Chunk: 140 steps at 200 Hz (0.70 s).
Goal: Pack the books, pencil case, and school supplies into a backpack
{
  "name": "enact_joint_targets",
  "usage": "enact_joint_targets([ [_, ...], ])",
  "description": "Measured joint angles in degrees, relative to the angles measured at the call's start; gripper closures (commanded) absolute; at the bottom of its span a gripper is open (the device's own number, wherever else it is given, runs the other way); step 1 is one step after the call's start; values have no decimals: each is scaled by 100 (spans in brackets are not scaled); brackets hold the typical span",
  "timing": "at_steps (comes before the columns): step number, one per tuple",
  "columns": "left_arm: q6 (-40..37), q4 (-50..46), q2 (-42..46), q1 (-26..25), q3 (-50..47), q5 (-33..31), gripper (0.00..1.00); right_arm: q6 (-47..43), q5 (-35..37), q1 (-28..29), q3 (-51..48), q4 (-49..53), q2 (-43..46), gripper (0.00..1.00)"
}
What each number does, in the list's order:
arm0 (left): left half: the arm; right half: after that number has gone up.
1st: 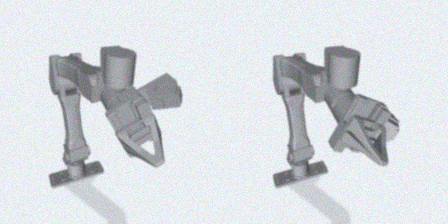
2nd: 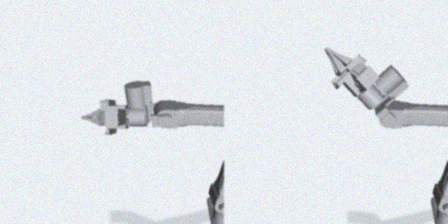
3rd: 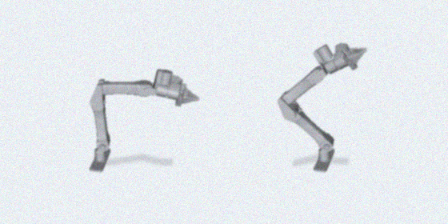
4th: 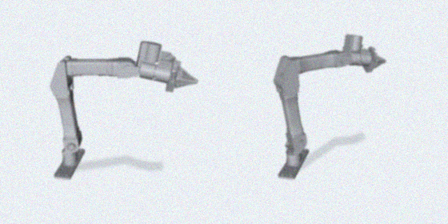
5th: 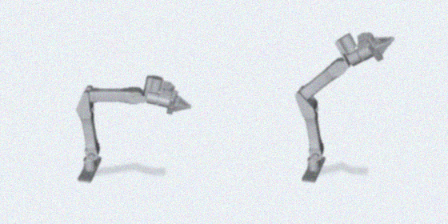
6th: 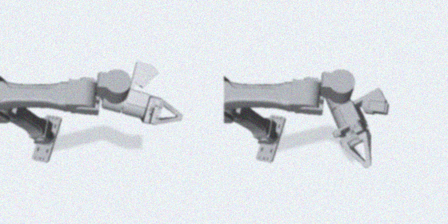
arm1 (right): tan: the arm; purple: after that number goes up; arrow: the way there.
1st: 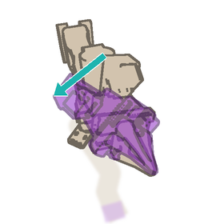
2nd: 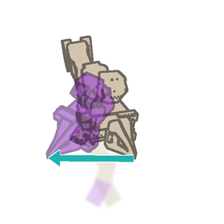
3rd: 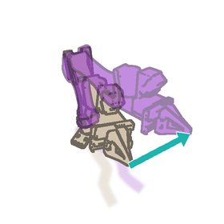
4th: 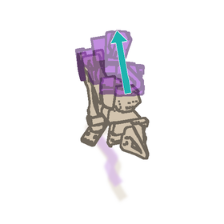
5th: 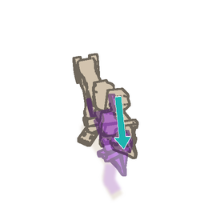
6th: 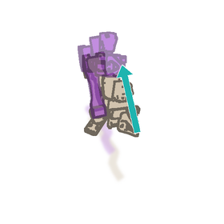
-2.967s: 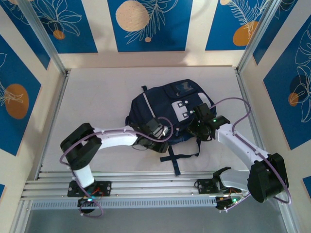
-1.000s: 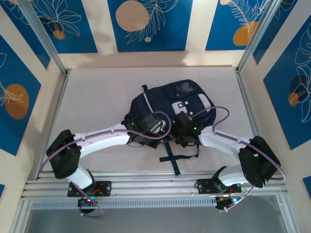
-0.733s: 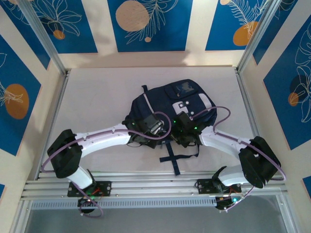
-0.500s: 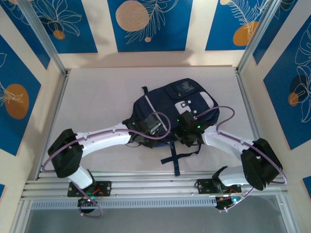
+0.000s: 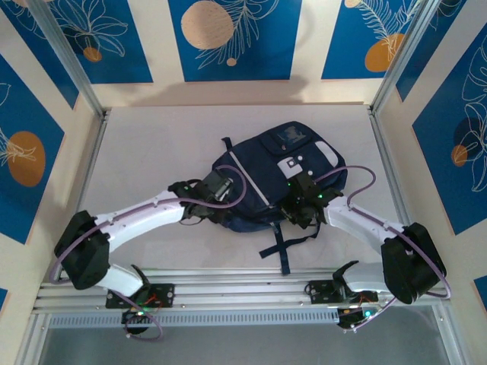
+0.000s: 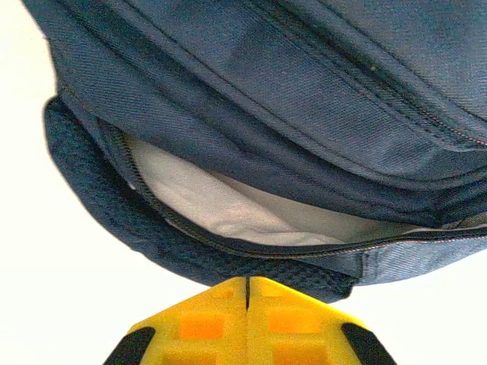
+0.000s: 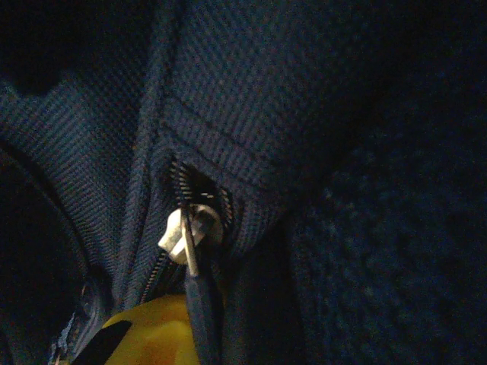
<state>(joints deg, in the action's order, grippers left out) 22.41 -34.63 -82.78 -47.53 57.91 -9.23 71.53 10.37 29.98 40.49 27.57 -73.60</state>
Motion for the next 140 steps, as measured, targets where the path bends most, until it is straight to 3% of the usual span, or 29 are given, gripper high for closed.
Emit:
enact_joint_targets([
  [36,-4,317,221,0,-275,671,100,-140,-249,-68,0,-35,0,100],
  [54,149,638,221,-146,-426,1071,64,-175,-376,-57,0,-81,2,100],
  [70,417,1049,221,-358,-649,1425,53,-160,-520,-7,0,-160,50,100],
  [103,1088,2017,188,-612,-1150,1947,46,101,-868,125,-13,-505,179,100],
  [140,1526,2732,-68,-660,-1255,2020,41,442,-986,313,-15,-844,138,100],
])
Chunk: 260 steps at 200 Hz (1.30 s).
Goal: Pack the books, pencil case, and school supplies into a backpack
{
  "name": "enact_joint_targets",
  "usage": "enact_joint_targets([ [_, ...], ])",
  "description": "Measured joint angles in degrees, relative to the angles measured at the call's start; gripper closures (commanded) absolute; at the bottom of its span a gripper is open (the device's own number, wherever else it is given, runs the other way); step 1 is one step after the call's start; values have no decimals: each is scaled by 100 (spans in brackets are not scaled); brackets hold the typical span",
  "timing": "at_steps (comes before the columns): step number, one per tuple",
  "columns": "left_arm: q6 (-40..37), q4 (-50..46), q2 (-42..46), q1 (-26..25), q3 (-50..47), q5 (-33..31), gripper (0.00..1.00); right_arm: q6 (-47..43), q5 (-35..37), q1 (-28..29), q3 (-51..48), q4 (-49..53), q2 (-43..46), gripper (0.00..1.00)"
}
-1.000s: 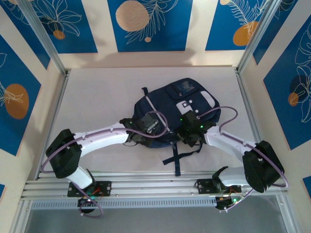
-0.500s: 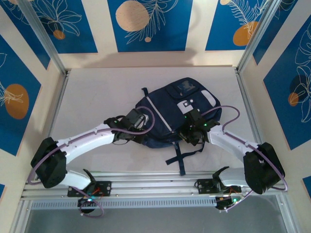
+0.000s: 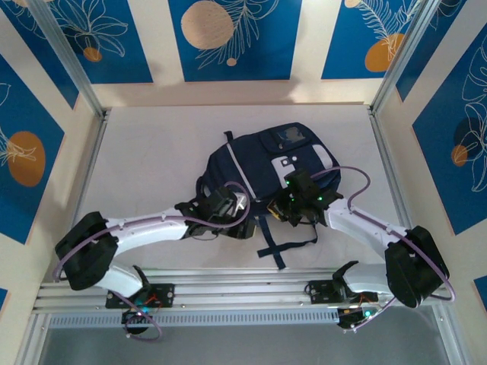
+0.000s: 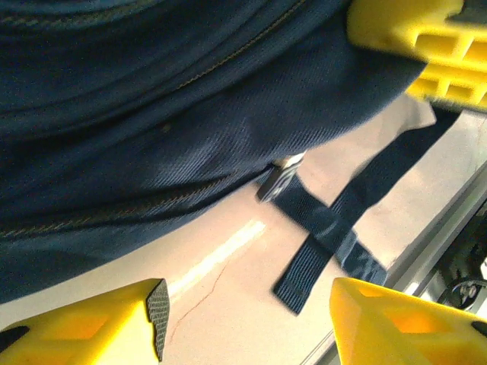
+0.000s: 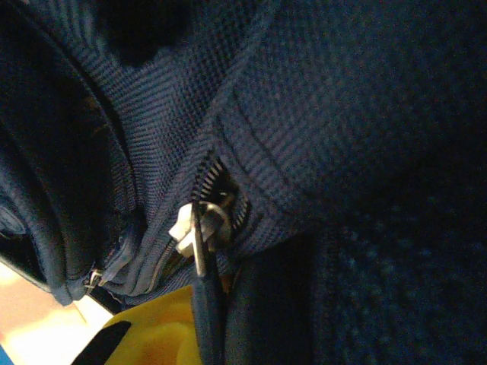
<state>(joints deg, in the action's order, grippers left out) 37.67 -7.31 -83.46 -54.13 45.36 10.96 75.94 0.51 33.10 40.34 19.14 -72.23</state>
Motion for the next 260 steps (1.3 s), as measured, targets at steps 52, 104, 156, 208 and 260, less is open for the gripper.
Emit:
enact_joint_targets([
  [52,140,339,-393,-35,79,-146,40,313,11,221,11,-284,-216,100],
  [104,37,-330,-901,-48,745,-870,51,531,15,328,15,-483,-299,100],
  [156,-136,-1080,-1342,-153,1322,-1515,88,684,13,382,15,-632,-372,100],
  [208,-396,-1375,-1351,-254,1480,-1797,100,634,61,396,33,-584,-396,100],
  [260,-730,-1670,-654,-245,1375,-1897,100,280,173,302,293,-85,-256,100],
])
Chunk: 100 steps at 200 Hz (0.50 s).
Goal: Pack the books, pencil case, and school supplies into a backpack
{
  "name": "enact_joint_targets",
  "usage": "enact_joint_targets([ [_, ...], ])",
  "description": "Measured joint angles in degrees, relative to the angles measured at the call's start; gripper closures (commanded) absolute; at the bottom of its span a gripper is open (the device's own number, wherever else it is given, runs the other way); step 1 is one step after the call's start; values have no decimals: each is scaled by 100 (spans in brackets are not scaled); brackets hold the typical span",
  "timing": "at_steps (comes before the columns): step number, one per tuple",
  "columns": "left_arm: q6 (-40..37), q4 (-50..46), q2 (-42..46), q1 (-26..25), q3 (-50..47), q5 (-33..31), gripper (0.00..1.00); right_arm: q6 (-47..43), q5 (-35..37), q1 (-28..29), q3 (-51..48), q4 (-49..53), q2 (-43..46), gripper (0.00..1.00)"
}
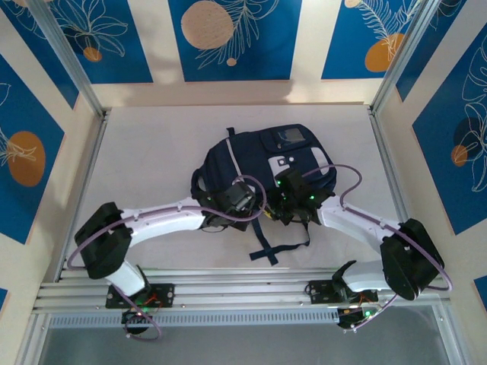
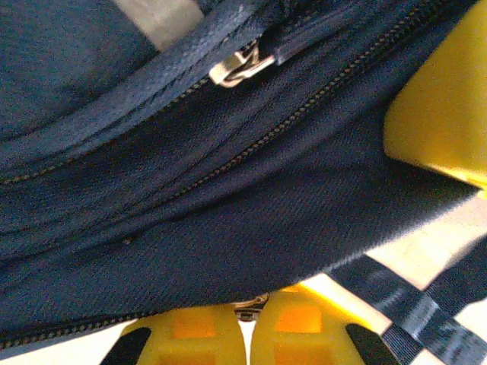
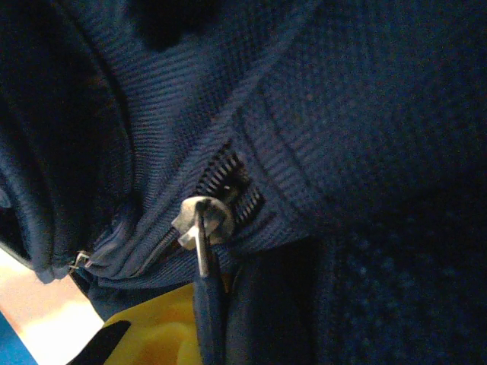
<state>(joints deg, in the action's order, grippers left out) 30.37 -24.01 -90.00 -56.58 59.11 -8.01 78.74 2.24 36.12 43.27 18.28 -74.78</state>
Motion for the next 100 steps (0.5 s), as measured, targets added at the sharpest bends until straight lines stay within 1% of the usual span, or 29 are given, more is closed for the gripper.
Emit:
enact_joint_targets([
  [18,-85,-44,247,96,-136,46,100,-133,50,-39,76,160,66,100],
  [36,-144,-118,483,262,-291,195,100,-267,76,-212,76,358,72,100],
  [47,-168,-192,562,334,-328,175,100,-348,146,-323,72,516,74,100],
  [75,-214,-570,632,599,-527,127,100,-573,391,-710,-42,894,90,100],
  [100,-254,-804,629,761,-649,177,100,-817,367,-1032,-76,1054,146,100],
])
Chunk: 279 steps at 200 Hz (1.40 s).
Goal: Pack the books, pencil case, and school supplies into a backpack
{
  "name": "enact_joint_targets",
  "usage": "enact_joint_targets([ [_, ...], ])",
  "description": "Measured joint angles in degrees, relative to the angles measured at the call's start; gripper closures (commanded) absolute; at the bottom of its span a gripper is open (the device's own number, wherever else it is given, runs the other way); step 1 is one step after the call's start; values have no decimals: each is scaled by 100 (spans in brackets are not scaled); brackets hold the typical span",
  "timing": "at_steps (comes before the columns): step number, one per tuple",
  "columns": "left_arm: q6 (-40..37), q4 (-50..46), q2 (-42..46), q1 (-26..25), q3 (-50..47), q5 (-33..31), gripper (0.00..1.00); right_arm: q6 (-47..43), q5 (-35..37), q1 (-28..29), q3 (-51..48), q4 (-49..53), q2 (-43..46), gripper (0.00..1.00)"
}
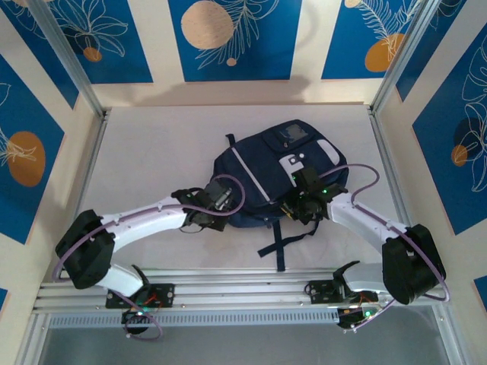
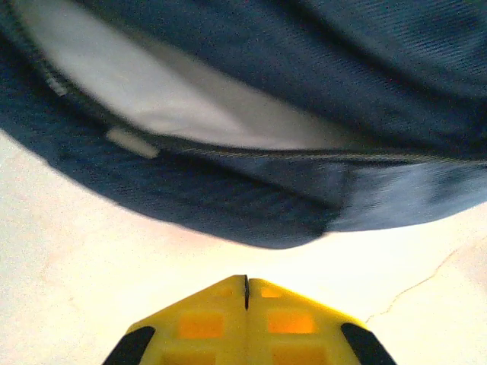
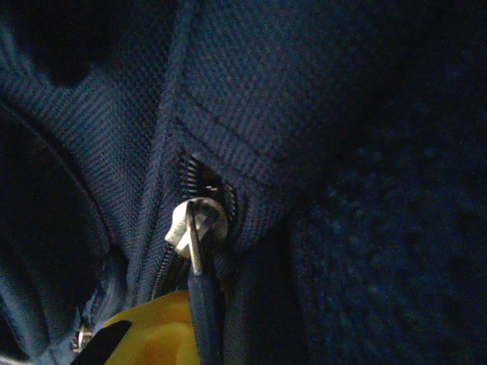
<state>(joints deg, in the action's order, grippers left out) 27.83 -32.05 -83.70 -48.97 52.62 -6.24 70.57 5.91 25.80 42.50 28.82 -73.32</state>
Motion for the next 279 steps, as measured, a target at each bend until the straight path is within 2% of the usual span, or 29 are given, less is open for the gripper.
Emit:
enact_joint_targets([
  [15,-17,2,0,20,-9,184,100,-140,-140,-160,-70,-31,55,100],
  [43,92,348,37,-138,-24,599,59,-212,-479,-199,-166,-227,92,100],
  [61,494,885,195,-328,-142,938,51,-205,-553,-59,-166,-297,181,100],
  [99,1515,2450,289,-535,-651,1464,49,11,-767,168,-153,-501,304,100],
  [124,1937,3005,149,-544,-809,1528,49,221,-839,199,-153,-603,304,100],
  [182,2251,3681,-201,-544,-833,1530,52,509,-918,267,-153,-763,304,100],
  [239,2269,3877,-455,-544,-927,1526,53,667,-940,275,-153,-824,304,100],
  [261,2267,3960,-518,-544,-940,1526,57,748,-984,275,-177,-887,304,100],
  [279,2269,4052,-656,-542,-940,1523,66,796,-1005,278,-205,-938,304,100],
])
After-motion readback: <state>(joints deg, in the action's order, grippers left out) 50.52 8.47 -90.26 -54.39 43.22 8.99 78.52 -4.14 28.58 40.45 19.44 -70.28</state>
